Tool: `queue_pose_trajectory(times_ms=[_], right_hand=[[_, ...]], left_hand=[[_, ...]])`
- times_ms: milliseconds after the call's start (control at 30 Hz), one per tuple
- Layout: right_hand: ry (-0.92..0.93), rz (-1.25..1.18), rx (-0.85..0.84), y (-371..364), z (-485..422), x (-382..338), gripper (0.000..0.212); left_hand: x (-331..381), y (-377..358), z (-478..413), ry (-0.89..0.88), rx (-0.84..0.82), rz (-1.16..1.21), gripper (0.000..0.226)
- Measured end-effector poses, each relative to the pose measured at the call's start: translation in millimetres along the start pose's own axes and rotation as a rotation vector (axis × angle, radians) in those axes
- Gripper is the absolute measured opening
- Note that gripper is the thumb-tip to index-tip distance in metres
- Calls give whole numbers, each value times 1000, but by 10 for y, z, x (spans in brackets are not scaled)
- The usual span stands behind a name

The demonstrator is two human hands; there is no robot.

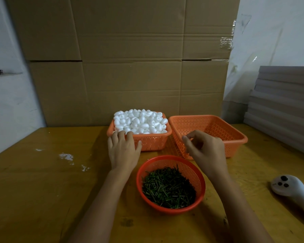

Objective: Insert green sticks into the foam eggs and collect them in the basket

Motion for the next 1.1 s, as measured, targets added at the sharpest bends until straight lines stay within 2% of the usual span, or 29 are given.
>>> queue_pose_trajectory(times_ms=[367,633,767,1100], right_hand=[[3,-4,-4,-5,3,-2,18],[8,0,-5,-17,8,-5,16],[8,-4,-3,-25,9,-18,16],[3,-18,-2,-33,10,7,16]], left_hand=[[-11,-18,-31,-58,55,91,44],[-89,-77,-17,48,-81,49,50],[-100,-61,-31,48,-49,116,45],[-99,-59,-22,-16,34,114,42]])
Point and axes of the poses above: each hand's wrist, its own z-axis away from the middle knuckle, its own y-axis out of the back of the hand, x = y × z, the point moved 2 cm from there along -z, towards the middle knuckle, and after that the axes turned 10 degrees about y, right-handed, at the moved point
